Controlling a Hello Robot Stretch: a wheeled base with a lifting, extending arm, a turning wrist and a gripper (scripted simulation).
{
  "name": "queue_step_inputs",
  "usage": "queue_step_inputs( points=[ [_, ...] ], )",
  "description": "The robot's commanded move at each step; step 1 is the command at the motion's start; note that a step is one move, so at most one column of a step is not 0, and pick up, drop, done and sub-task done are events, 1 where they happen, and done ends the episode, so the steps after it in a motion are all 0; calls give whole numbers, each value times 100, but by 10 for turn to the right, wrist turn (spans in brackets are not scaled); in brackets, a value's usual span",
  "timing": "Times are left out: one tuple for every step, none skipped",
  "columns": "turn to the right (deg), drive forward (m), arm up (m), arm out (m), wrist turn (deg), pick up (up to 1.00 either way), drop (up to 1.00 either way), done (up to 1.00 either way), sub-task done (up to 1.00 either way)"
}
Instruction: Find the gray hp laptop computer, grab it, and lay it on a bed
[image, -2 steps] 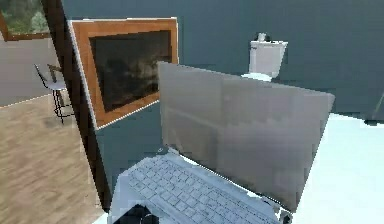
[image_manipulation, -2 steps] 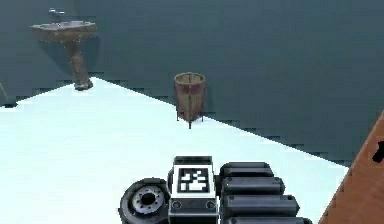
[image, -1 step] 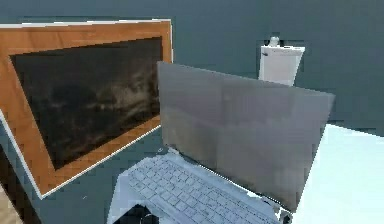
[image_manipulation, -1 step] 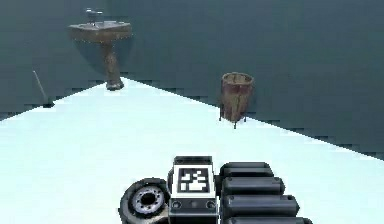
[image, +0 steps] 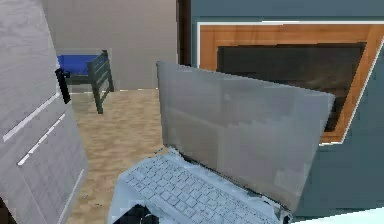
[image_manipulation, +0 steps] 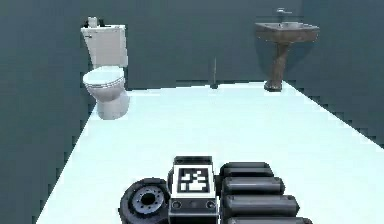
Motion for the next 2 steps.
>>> queue_step_inputs(
  points=[
    [-270, 0, 0, 0, 0, 0, 0, 0, 0],
    [0, 100, 0, 0, 0, 0, 0, 0, 0]
  ],
)
